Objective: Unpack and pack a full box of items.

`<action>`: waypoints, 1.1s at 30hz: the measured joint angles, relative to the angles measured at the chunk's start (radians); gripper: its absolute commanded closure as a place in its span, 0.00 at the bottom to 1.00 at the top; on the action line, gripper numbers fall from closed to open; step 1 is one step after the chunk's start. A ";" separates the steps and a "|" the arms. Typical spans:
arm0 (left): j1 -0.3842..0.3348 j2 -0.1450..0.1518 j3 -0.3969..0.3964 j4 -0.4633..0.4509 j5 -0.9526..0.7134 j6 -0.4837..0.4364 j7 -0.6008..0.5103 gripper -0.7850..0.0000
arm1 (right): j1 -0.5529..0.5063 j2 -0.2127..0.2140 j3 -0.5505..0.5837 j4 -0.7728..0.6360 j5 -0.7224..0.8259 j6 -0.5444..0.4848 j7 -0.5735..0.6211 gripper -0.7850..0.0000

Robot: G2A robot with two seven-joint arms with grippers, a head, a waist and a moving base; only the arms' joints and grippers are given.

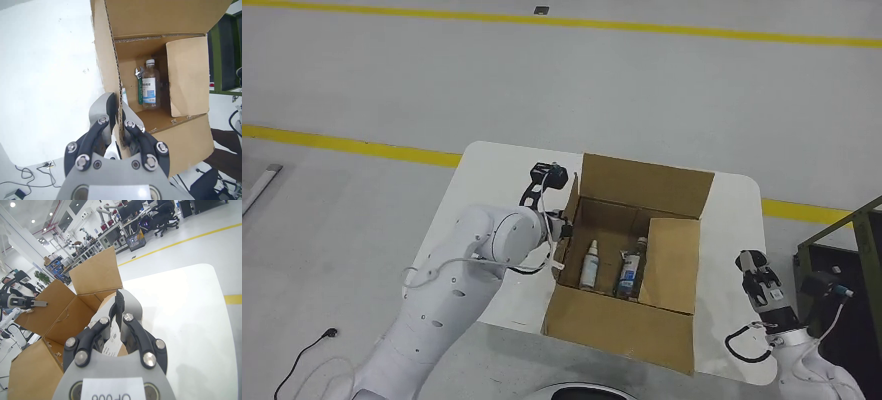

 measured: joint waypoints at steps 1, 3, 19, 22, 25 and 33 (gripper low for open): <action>0.011 0.003 -0.009 -0.008 0.008 -0.003 -0.007 1.00 | 0.008 0.000 -0.003 0.008 0.004 0.002 0.007 1.00; 0.028 0.007 -0.025 -0.017 -0.004 -0.004 -0.014 1.00 | 0.019 -0.001 -0.007 0.020 0.010 0.007 0.016 1.00; 0.048 0.037 -0.069 0.010 0.182 -0.091 -0.091 0.00 | 0.111 -0.014 -0.086 0.141 0.026 0.050 0.047 1.00; 0.050 0.042 -0.071 0.033 0.242 -0.089 -0.112 0.00 | 0.124 -0.017 -0.102 0.154 0.036 0.053 0.049 1.00; 0.057 0.045 -0.073 0.055 0.285 -0.086 -0.123 0.00 | 0.133 -0.020 -0.120 0.164 0.036 0.054 0.049 1.00; 0.087 0.046 -0.066 0.100 0.335 -0.095 -0.115 0.00 | 0.148 -0.028 -0.163 0.189 0.051 0.046 0.067 1.00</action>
